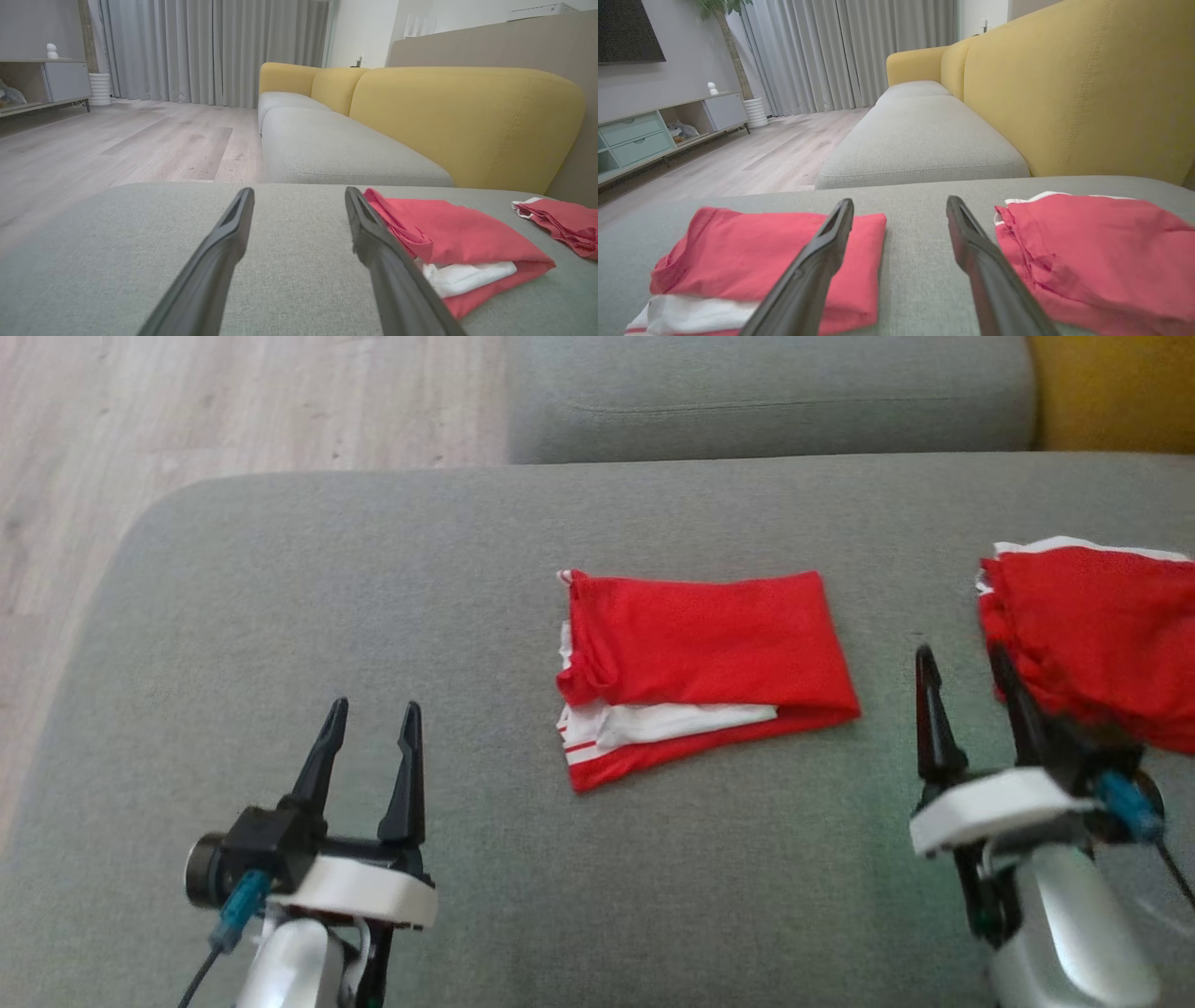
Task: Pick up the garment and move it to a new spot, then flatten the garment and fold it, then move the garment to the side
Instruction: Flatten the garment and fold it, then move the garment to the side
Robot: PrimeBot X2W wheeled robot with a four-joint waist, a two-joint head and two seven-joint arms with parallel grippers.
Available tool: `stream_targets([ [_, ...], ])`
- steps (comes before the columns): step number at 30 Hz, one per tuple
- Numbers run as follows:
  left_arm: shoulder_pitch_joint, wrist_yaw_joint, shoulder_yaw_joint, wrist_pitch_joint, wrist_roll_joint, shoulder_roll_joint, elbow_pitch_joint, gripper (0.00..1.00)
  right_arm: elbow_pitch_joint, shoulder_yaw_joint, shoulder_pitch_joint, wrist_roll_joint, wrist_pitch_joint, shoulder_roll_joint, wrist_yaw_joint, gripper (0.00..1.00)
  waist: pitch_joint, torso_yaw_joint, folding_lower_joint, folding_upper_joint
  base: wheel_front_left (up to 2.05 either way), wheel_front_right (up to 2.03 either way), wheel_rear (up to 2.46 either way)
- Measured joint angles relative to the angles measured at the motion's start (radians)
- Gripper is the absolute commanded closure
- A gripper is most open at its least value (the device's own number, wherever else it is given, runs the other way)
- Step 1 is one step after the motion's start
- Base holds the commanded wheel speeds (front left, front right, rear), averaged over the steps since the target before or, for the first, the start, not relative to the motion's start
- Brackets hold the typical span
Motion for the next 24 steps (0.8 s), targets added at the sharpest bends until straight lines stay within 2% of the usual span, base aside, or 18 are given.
stream_targets([
  [7, 0.019, 0.001, 0.026, 0.0, 0.0, -0.001, -0.001, 0.0, -0.103, 0.015, 0.117, 0.025, 0.0, 0.013, 0.0, 0.0, 0.009, -0.025, 0.0, 0.0, 0.0, 0.0, 0.0],
  [15, 0.014, -0.001, 0.024, 0.0, 0.0, -0.003, -0.002, 0.0, -0.12, 0.015, 0.113, 0.025, 0.001, 0.014, 0.0, 0.0, 0.045, -0.01, 0.0, 0.0, 0.0, 0.0, 0.0],
  [20, -0.04, -0.002, 0.008, 0.0, 0.0, -0.004, -0.012, 0.0, -0.098, -0.014, 0.022, -0.002, 0.066, 0.014, 0.0, 0.0, 0.094, 0.018, 0.0001, 0.0, 0.0, 0.0, 0.0],
  [24, -0.095, -0.007, -0.014, 0.0, -0.007, -0.007, -0.025, 0.0, -0.027, -0.032, -0.092, 0.011, 0.131, 0.014, 0.0, 0.0, 0.14, 0.053, 0.0004, 0.0, 0.0, 0.0, 0.0],
])
